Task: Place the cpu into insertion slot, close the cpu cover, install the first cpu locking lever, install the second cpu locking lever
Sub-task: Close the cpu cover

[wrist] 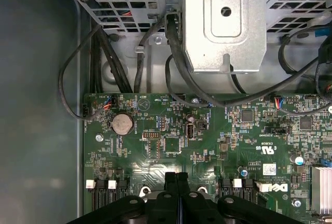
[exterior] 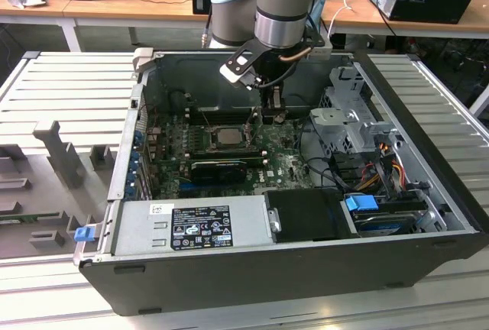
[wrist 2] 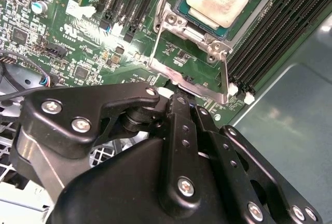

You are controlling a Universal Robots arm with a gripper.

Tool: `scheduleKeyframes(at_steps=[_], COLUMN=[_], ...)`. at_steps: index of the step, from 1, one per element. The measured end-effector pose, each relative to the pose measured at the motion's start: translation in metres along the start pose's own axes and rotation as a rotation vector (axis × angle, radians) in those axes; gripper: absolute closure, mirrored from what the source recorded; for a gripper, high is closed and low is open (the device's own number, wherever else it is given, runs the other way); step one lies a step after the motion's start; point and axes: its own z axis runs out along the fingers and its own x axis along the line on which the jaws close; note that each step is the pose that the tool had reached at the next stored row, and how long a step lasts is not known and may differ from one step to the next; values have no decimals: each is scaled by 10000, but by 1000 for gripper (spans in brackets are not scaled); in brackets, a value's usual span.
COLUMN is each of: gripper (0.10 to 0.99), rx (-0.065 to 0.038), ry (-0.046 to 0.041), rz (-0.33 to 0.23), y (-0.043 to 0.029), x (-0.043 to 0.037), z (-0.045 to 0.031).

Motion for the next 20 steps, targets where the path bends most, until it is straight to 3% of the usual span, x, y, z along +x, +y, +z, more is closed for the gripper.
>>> scheduleKeyframes(at_steps=[20], gripper=[980], rx=[0], ry=[0], rz=[0], y=[-73], x=[-1], z=[-2])
